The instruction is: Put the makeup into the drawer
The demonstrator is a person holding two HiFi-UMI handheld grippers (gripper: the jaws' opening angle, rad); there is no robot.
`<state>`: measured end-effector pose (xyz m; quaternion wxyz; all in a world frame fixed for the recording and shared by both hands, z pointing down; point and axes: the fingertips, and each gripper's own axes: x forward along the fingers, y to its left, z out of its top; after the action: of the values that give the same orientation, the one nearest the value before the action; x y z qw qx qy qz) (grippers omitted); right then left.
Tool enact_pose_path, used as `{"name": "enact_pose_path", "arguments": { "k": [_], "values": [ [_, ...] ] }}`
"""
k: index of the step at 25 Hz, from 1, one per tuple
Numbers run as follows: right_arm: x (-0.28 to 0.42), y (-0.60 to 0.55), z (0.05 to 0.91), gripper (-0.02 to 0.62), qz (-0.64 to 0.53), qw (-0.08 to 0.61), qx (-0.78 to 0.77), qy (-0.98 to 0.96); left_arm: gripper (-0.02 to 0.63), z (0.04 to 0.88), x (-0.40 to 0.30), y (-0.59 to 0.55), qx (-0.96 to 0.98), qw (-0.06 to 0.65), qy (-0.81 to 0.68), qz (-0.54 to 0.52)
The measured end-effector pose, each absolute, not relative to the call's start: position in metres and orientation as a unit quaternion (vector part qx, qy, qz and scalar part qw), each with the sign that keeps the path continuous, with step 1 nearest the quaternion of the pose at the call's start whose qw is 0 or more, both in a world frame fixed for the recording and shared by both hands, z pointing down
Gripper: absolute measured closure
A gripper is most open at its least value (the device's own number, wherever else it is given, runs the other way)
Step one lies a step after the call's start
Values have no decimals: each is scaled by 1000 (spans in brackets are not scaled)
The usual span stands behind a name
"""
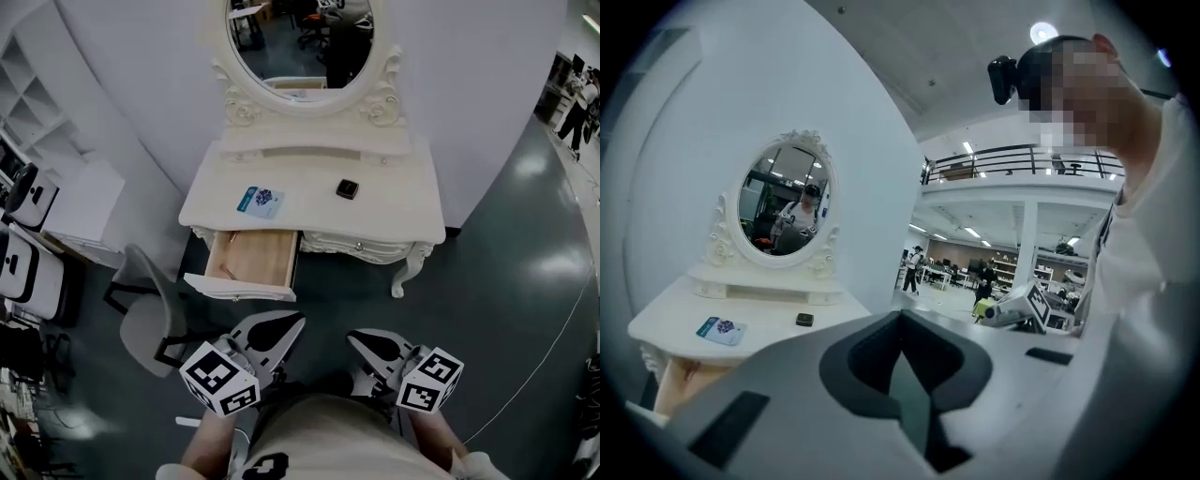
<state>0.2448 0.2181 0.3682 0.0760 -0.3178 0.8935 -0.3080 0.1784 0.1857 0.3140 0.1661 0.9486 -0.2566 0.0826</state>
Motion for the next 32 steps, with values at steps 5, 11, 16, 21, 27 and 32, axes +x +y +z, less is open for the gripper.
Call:
{"name": "enact_pose_path", "arguments": {
  "k": [5, 11, 16, 21, 27, 32],
  "values": [
    [262, 201, 376, 567, -330, 89, -326, 881, 552, 323, 199, 177, 949, 162, -247, 109],
    [268, 181, 383, 566, -332, 80, -340, 876, 552, 328, 207, 153, 954, 161, -234, 100],
    [269, 163, 381, 566, -330, 75, -372, 864, 552, 327, 204, 124, 958, 172, -213, 78],
    [241, 136, 382, 566, -332, 50, -378, 863, 552, 325, 183, 92, 963, 173, -196, 63],
    [192, 94, 379, 566, -332, 17, -378, 864, 552, 329, 137, 51, 961, 194, -190, 44],
    [167, 60, 382, 566, -329, -7, -394, 858, 552, 337, 116, 28, 965, 198, -166, 46]
  ]
}}
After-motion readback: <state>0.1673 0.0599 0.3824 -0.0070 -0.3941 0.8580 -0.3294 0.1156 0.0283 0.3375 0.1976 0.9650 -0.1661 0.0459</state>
